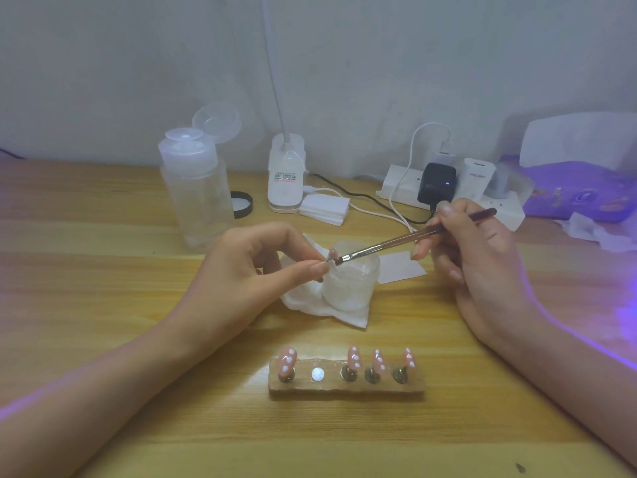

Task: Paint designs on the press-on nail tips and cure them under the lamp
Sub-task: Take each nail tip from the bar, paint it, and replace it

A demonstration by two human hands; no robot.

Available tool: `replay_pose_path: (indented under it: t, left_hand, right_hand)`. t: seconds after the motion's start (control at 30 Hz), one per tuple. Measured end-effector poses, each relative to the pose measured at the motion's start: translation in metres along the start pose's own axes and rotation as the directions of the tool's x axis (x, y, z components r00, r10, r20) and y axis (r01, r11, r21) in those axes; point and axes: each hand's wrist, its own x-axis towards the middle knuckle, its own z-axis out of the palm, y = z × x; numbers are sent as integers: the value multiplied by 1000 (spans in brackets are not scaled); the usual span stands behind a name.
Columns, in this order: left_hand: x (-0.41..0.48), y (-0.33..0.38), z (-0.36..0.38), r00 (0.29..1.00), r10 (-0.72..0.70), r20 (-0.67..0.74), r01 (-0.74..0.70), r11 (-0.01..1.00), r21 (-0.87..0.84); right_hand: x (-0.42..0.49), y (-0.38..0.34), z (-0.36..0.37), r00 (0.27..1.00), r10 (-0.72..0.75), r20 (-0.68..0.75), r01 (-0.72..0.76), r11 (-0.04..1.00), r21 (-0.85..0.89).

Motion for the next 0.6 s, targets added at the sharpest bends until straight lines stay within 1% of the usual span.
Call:
replay_pose_path:
  t: [0.13, 0.23, 0.33, 0.47, 0.6]
  left_hand:
    - [0, -1, 0, 1000, 0, 5, 0, 1000, 2]
    - [0, -2, -1, 1000, -19, 4, 20, 999, -27]
    - [1, -2, -1, 1000, -25, 7, 25, 998, -56]
    - [1, -3, -2, 1000, -26, 2, 26, 998, -63]
    - [0, -4, -1, 1000, 6, 9, -5, 1000, -23]
  right_hand:
    - [0, -2, -1, 999, -24, -27, 25, 999, 41]
    - [-1, -3, -1, 999, -40, 19, 39, 997, 67]
    - [-1, -2, 0, 998, -28, 51, 27, 999, 28]
    - [-1, -1, 0, 1000, -12, 14, 12, 1000, -2]
    - [-1, -2, -2, 1000, -20, -15, 21, 998, 61]
